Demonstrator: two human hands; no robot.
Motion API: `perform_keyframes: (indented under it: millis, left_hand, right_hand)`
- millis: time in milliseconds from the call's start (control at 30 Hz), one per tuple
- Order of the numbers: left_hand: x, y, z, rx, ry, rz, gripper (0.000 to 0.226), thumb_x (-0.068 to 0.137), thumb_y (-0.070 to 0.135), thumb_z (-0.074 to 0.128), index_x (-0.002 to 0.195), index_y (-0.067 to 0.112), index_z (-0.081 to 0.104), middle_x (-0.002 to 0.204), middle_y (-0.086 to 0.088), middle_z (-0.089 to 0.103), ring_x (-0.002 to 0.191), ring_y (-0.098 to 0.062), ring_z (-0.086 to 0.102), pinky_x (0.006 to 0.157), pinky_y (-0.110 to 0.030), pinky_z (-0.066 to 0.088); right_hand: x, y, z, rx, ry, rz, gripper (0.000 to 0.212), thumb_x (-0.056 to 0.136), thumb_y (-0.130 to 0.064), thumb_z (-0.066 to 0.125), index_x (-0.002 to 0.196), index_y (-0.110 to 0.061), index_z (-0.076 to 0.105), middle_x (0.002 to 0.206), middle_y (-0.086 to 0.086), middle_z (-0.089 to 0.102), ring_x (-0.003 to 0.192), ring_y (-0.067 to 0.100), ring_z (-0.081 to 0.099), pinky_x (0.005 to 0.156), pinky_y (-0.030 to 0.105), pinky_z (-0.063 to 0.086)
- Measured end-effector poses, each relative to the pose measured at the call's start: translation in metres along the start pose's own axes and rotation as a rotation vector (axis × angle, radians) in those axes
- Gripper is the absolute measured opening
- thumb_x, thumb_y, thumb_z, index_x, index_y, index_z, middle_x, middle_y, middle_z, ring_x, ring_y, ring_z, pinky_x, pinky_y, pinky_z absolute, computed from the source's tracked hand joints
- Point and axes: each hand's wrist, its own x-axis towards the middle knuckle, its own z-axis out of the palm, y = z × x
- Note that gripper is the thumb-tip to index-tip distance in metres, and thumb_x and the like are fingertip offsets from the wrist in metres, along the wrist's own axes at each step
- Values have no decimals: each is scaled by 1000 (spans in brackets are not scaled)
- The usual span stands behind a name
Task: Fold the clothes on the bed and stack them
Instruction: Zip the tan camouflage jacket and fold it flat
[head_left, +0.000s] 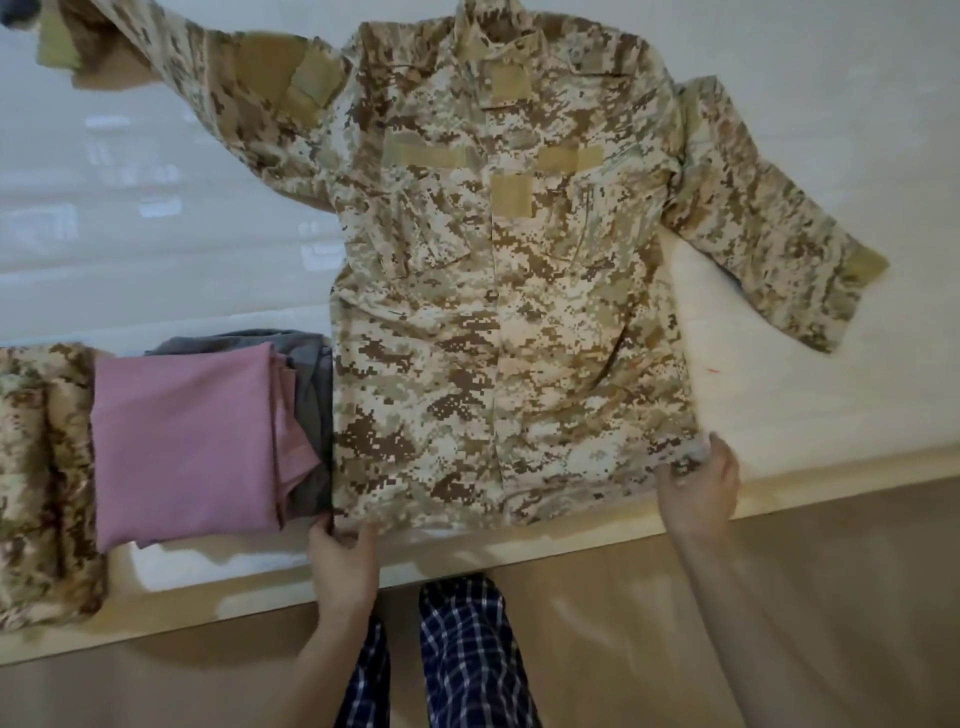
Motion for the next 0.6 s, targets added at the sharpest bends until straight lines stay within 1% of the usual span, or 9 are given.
perform_keyframes:
  millis: [67, 100, 200, 267, 333, 400, 433, 500, 600]
  left_hand:
    - [-14, 2, -3, 140, 99, 177, 49, 88, 14, 63, 131, 0, 43, 126, -18, 50, 116, -33, 47, 98, -46, 40]
    - [-20, 5, -2, 213, 118, 280, 50, 87, 13, 64, 131, 2, 44, 128, -16, 48, 120, -32, 44, 101, -47, 39]
    - [-30, 27, 11, 329, 36, 495, 46, 87, 15, 64, 129, 10, 47, 133, -9, 45, 127, -27, 40, 105, -45, 36]
    - [-30, 54, 25, 374, -29, 583, 46, 89, 18, 63, 131, 13, 46, 136, -5, 44, 129, -22, 39, 108, -43, 34]
    - [-24, 84, 38, 419, -65, 698, 46, 89, 17, 61, 132, 14, 47, 138, -4, 43, 129, -21, 39, 109, -44, 35]
    - [-16, 112, 48, 501, -103, 807, 43, 90, 16, 60, 131, 16, 48, 139, -3, 43, 130, -21, 37, 110, -44, 33]
    - [-12, 126, 51, 552, -114, 861, 41, 91, 17, 59, 130, 17, 49, 138, -3, 43, 131, -21, 35, 111, -43, 31]
    - [-5, 150, 57, 654, -125, 961, 36, 92, 18, 55, 128, 17, 51, 137, -3, 45, 132, -22, 35, 112, -41, 26]
    - [2, 183, 67, 808, -171, 1093, 31, 96, 26, 48, 127, 20, 52, 136, 1, 44, 131, -20, 34, 112, -39, 21]
  right_hand:
    - [25, 10, -10, 52, -106, 106, 75, 84, -16, 68, 145, -2, 26, 143, 21, 39, 132, 37, 36, 107, 47, 32]
    - [35, 13, -12, 63, -167, 119, 75, 85, -19, 68, 145, -4, 27, 140, 20, 43, 129, 37, 40, 105, 47, 35]
    - [55, 16, -16, 103, -345, 97, 51, 87, -29, 66, 129, -5, 51, 113, 14, 63, 104, 30, 58, 83, 36, 47]
    - [61, 23, -20, 314, -439, 171, 44, 89, -35, 62, 122, -6, 58, 105, 7, 63, 95, 23, 59, 78, 34, 47]
    - [59, 38, -23, 477, -380, 338, 43, 91, -31, 60, 124, -5, 55, 105, 6, 59, 94, 23, 56, 79, 36, 48]
    - [55, 47, -21, 421, -343, 415, 30, 92, -29, 57, 111, -6, 55, 107, 14, 57, 92, 27, 55, 76, 37, 48]
    - [55, 47, -18, 339, -349, 405, 31, 93, -29, 56, 108, -3, 52, 111, 17, 56, 94, 28, 55, 77, 38, 49]
    - [54, 39, -16, 212, -327, 362, 42, 95, -25, 55, 127, 0, 47, 126, 18, 53, 104, 33, 56, 84, 41, 49]
    - [49, 27, -18, 59, -170, 192, 45, 90, -16, 60, 131, -4, 44, 128, 20, 49, 105, 34, 56, 80, 37, 47]
